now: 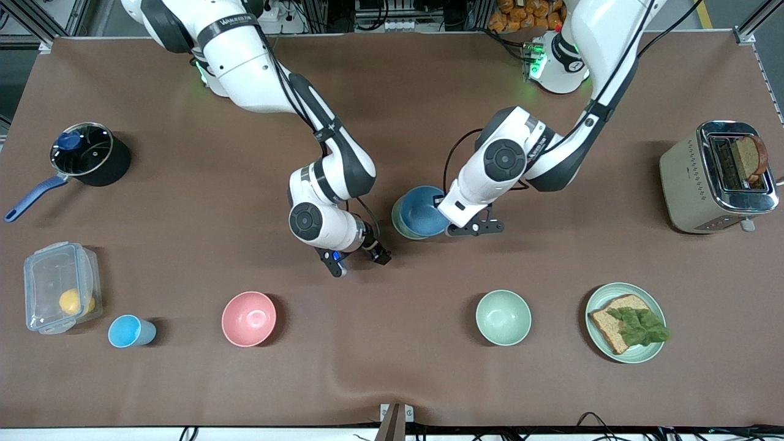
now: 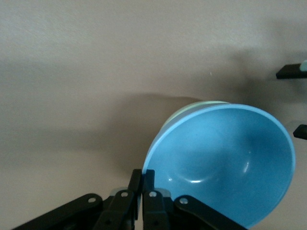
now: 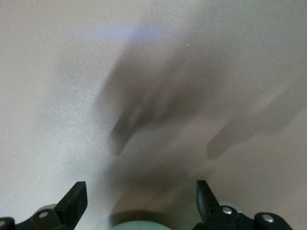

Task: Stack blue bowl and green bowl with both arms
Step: 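Lower the blue bowl into the green bowl and open the left gripper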

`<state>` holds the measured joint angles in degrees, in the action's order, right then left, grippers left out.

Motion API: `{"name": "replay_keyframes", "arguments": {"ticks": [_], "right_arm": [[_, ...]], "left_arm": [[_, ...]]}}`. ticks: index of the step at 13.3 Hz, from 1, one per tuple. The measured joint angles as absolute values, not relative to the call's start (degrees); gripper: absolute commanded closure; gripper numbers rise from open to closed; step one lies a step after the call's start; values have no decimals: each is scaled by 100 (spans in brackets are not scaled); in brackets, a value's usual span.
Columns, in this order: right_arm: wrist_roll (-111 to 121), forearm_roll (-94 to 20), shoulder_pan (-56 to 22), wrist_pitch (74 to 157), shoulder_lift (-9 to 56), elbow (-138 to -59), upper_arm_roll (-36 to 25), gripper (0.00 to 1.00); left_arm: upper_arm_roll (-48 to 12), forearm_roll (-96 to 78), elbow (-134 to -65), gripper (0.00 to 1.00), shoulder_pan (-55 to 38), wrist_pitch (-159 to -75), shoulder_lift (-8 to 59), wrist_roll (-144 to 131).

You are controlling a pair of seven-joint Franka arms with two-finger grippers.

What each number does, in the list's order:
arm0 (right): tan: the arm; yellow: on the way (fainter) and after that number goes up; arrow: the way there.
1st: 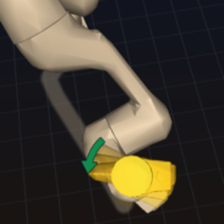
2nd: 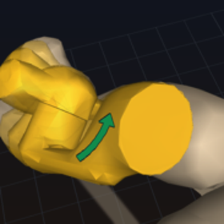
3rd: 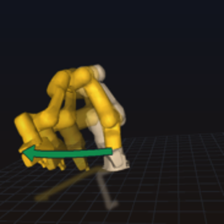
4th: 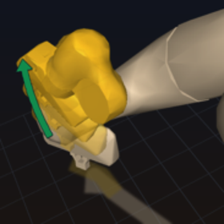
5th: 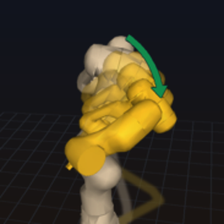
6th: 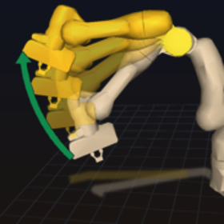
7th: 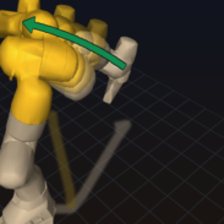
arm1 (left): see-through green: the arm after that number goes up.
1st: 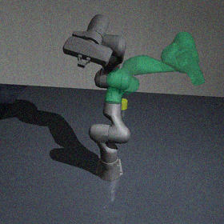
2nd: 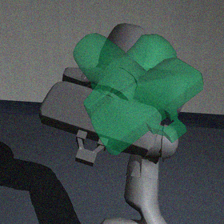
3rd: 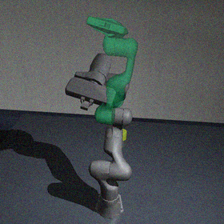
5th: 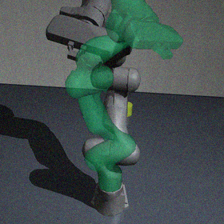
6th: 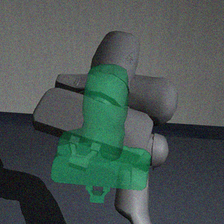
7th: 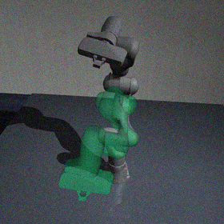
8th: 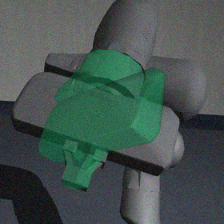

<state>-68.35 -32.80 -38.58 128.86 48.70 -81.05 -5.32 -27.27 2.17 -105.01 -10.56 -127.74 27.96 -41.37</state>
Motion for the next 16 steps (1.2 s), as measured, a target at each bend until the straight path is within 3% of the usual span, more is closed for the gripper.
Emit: {"name": "replay_keyframes", "arguments": {"ticks": [16], "right_arm": [[-6834,-3258,-3870,13020,4930,-8105,-522,0]], "left_arm": [[-2713,217,-10496,100,-1143,-13091,3298,-4186]]}}
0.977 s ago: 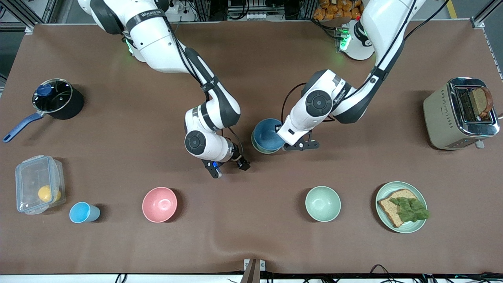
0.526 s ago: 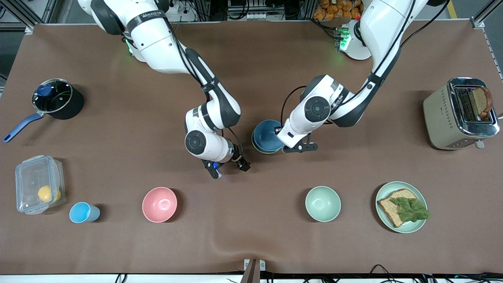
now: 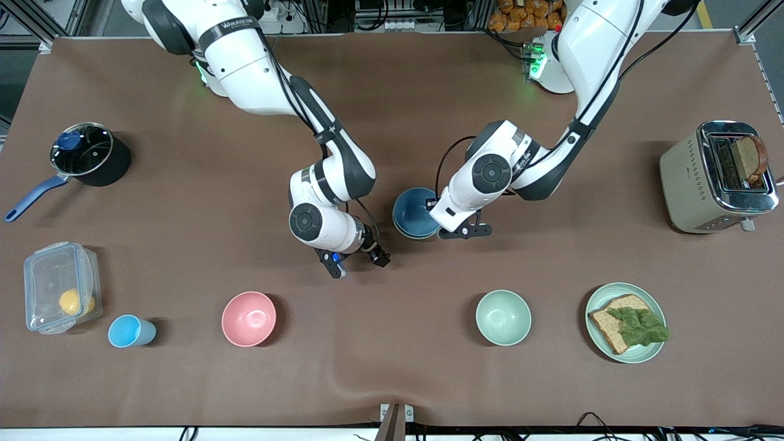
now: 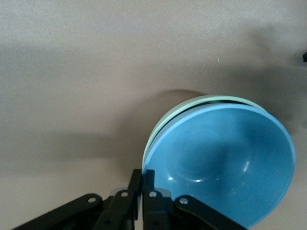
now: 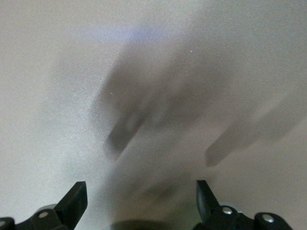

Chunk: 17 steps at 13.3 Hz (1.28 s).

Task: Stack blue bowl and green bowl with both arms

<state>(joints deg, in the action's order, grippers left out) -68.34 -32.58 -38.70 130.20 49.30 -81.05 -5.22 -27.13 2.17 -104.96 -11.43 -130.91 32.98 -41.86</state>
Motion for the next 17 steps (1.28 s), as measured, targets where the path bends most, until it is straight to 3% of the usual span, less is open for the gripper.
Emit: {"name": "replay_keyframes", "arguments": {"ticks": [1,2,3,11,13,17], "right_arm": [[-6834,-3258,-3876,13020,4930,-8105,-519,0],[-6834,-3258,-3884,13020,4930,-8105,-516,0],[-6834,-3258,-3894,13020,4930,-8105,-511,0],[-6793,-3134,-4048,13021,4930,-8101,-505,0],[-6606,-2832,-4021,12949,4925,-8074,-518,0],[-5297,-2518,-3828,12047,4711,-7981,-785,0]], "left_arm": [[-2713,217,-10495,100,-1144,-13113,3318,-4186],[-2712,217,-10494,62,-1144,-13126,3341,-4186],[-2709,217,-10492,1,-1143,-13138,3360,-4186],[-2678,217,-10174,0,-1090,-13129,3325,-4186],[-2675,217,-10084,0,-991,-12976,3069,-4187],[-2661,217,-9946,0,-414,-12050,2019,-4186]]}}
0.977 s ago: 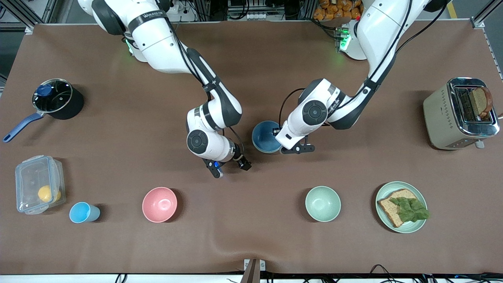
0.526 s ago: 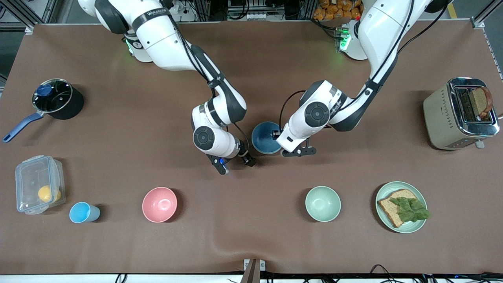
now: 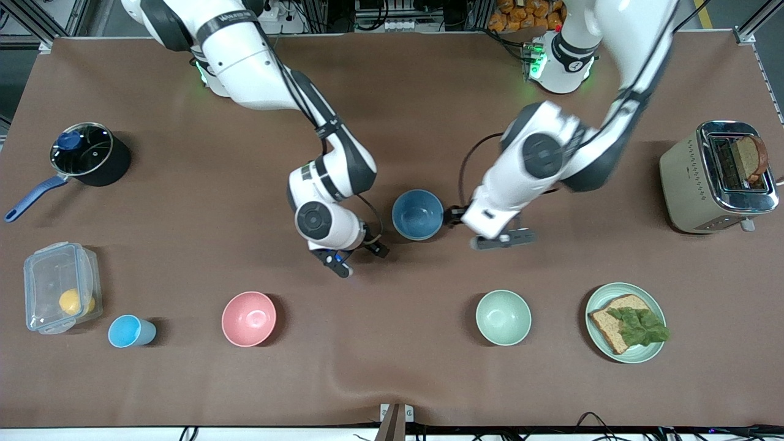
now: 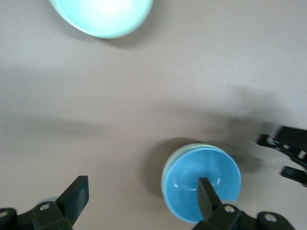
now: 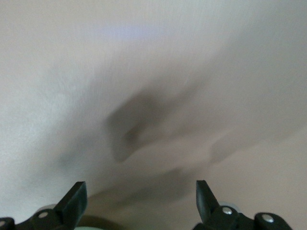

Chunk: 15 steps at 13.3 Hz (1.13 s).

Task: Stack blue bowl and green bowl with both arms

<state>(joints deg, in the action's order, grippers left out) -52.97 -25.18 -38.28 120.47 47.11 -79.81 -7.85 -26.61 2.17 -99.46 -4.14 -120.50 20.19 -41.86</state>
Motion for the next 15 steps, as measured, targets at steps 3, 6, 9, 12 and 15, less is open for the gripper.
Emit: {"name": "replay_keyframes", "arguments": {"ticks": [3,6,9,12,15], "right_arm": [[-4023,-2494,-3475,11358,4369,-7948,-1061,0],[-3217,-2463,-3343,10816,3939,-7921,-1381,0],[-2287,-2063,-3350,10160,3370,-7896,-1760,0],[-1228,-1742,-3323,9707,2795,-7898,-2127,0],[-674,-1427,-3041,9244,2294,-7909,-2196,0]], "left_arm": [[-2650,328,-9821,0,75,-11170,1079,-4077],[-2627,385,-9584,0,555,-10288,337,-3350],[-2361,384,-9139,0,740,-9676,212,-2640],[-1379,332,-9064,0,295,-9497,183,-1795],[-886,164,-9047,0,218,-9328,94,-1379]]}}
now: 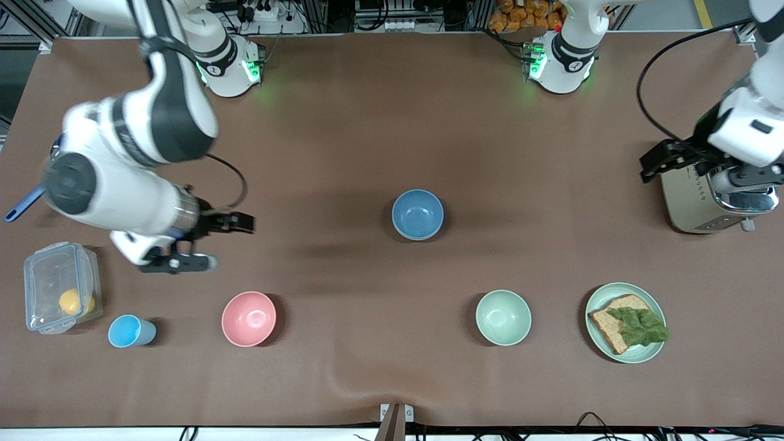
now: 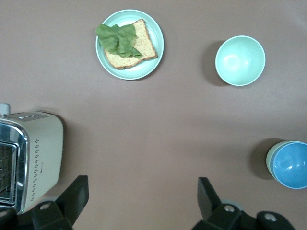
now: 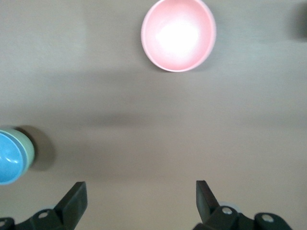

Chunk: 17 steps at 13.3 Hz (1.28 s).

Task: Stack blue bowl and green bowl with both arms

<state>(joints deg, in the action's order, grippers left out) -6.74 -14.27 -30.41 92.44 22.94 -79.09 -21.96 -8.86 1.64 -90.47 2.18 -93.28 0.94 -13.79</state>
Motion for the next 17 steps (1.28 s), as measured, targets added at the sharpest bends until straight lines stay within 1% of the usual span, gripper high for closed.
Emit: {"name": "replay_keyframes", "arguments": {"ticks": [2,5,8,10,12,14,17], "right_arm": [[-567,-944,-2806,9087,1987,-7966,-2023,0],[-446,-518,-2023,8990,1351,-8150,-1226,0],[5,-414,-1264,8813,661,-8400,-777,0],[149,-402,-872,8706,237,-8713,-702,0],[153,-397,-638,8701,-89,-9012,-688,0],[53,-393,-528,8708,-203,-9140,-682,0],[-351,-368,-510,8680,-204,-9189,-659,0]], "left_arm": [[-860,153,-9040,0,198,-9305,19,-1363],[-858,148,-9036,0,146,-9254,-64,-1363],[-857,147,-9034,0,125,-9036,-89,-1363],[-857,147,-9032,0,91,-8937,-121,-1363],[-854,147,-9032,0,88,-8906,-135,-1363],[-849,147,-9032,0,88,-8898,-137,-1363],[-775,147,-9032,0,84,-8877,-169,-1344]]}}
